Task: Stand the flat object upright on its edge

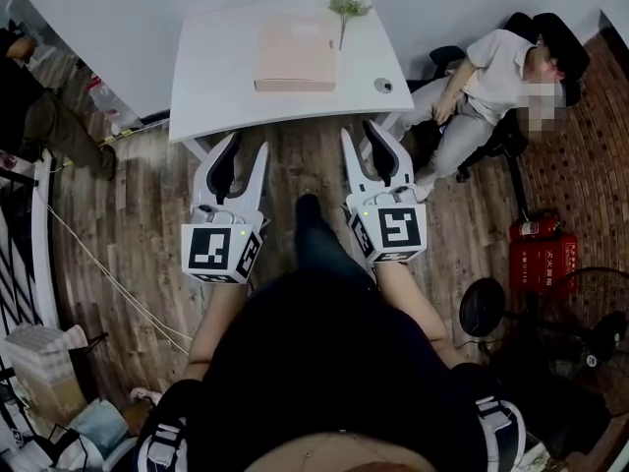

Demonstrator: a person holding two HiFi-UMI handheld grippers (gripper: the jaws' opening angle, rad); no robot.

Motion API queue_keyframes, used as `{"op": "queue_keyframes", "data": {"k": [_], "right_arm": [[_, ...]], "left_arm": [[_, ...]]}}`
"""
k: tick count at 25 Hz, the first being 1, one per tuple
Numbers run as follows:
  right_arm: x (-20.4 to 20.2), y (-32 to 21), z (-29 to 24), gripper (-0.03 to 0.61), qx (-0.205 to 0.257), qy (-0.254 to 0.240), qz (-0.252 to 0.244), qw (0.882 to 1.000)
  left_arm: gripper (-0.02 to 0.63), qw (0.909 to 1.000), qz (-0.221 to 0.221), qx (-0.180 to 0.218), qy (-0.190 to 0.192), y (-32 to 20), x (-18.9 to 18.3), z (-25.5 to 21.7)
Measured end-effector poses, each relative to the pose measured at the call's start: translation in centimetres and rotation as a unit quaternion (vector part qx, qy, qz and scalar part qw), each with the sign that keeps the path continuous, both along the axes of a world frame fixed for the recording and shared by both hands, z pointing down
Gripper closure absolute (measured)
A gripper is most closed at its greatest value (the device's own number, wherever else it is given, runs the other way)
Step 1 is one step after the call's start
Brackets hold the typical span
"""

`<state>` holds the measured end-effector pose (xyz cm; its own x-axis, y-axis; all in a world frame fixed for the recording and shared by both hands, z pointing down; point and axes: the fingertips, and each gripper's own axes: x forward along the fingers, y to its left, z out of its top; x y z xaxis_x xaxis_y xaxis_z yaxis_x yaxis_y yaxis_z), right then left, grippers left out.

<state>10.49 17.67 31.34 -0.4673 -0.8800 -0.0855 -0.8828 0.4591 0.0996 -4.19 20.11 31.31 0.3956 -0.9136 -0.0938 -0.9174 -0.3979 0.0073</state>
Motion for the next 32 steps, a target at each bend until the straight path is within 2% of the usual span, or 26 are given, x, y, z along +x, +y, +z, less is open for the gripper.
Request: {"op": "queue_keyframes", "data": {"k": [7, 15, 22, 28, 32], "right_arm": [[0.0, -9.1, 0.4, 0.460, 0.011, 0.005, 0.001, 1.000], [0.2, -24.3, 0.5, 0.460, -0.001, 0.010, -0.014, 1.000], [0.1, -35.5, 1.8, 0.460, -0.021, 0.020, -0.035, 0.999], [0.4, -41.7, 4.0, 0.459, -0.048, 0.031, -0.039, 0.998], [0.7, -44.1, 5.6, 0.459, -0.065, 0.030, -0.036, 0.997]], "left_arm": [[0.459, 0.9999, -0.003, 0.009, 0.003, -9.0, -0.4, 0.5], [0.459, 0.9999, -0.007, 0.005, 0.012, -23.8, -0.5, -0.1], [0.459, 0.9994, -0.032, -0.002, 0.013, -35.1, -2.1, -0.4], [0.459, 0.9989, -0.043, -0.021, 0.003, -41.5, -3.3, 1.0], [0.459, 0.9989, -0.032, -0.035, 0.000, -43.8, -3.4, 2.4]]}}
